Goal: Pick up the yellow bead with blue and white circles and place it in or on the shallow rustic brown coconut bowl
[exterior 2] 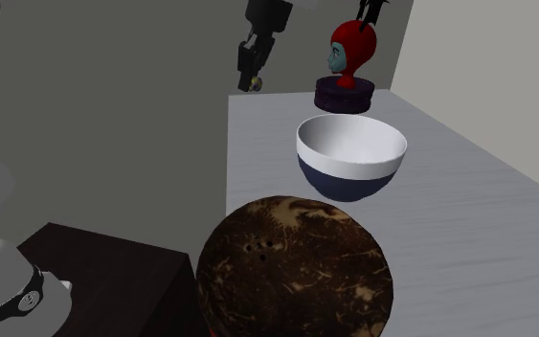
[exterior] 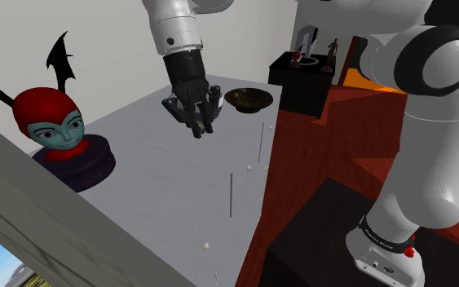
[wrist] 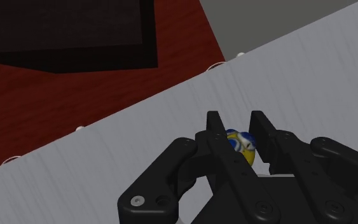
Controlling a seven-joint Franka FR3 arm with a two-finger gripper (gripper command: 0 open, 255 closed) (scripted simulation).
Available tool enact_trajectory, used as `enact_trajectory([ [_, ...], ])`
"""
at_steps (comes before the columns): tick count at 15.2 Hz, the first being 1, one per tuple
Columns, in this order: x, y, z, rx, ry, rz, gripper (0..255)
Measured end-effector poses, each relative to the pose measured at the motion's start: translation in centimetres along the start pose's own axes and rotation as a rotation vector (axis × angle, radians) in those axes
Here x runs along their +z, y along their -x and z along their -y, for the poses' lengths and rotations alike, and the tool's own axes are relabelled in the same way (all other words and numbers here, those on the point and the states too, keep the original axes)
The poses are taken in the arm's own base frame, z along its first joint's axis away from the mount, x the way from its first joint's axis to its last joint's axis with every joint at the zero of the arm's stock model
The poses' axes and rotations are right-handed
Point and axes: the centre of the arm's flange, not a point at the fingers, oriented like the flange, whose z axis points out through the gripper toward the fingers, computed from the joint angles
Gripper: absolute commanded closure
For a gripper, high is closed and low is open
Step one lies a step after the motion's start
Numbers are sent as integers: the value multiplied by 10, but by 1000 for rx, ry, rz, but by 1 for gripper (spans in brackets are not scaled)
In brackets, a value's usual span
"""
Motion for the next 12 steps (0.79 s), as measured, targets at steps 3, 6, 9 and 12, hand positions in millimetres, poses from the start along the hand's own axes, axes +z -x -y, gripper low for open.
enact_trajectory([
  [3,-12,2,-7,0,0,0,255],
  [6,-17,-12,-35,1,0,0,255],
  [9,-24,-29,-71,2,0,0,255],
  [12,-29,-44,-107,2,0,0,255],
])
